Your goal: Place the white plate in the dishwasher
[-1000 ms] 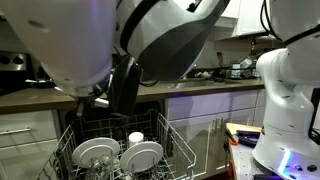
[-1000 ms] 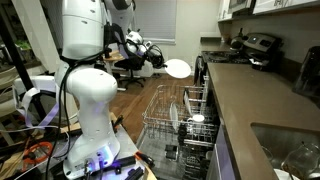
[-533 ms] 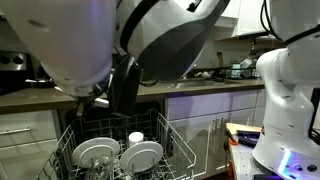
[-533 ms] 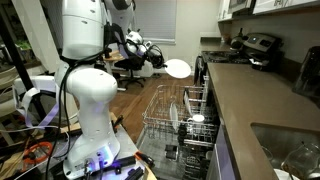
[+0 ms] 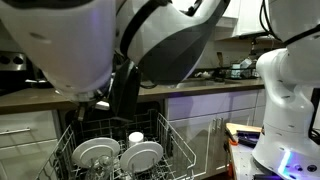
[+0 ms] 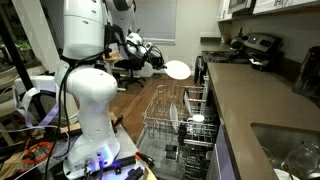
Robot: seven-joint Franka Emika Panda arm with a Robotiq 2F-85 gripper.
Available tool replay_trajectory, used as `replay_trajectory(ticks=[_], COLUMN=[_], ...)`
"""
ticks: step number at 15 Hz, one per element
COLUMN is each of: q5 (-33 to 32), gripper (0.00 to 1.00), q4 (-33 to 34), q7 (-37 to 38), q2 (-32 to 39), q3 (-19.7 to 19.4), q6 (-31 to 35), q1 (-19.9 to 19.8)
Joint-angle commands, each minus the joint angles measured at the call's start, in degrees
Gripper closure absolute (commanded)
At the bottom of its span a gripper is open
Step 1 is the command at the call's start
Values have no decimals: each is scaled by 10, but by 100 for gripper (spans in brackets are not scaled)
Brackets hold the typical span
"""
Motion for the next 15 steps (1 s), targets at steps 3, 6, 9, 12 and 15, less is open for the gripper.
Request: replay_trajectory(ticks=[3, 6, 9, 12, 15], q5=[2, 10, 31, 61, 89], gripper=[94, 95, 95, 95, 95], q4=[1, -12, -30, -57, -95], q7=[-1, -5, -12, -17, -21], q2=[3, -8, -20, -38, -72], q3=[-6, -3, 1, 6, 12], q6=[0, 11, 31, 64, 85], q1=[5, 3, 0, -1, 1])
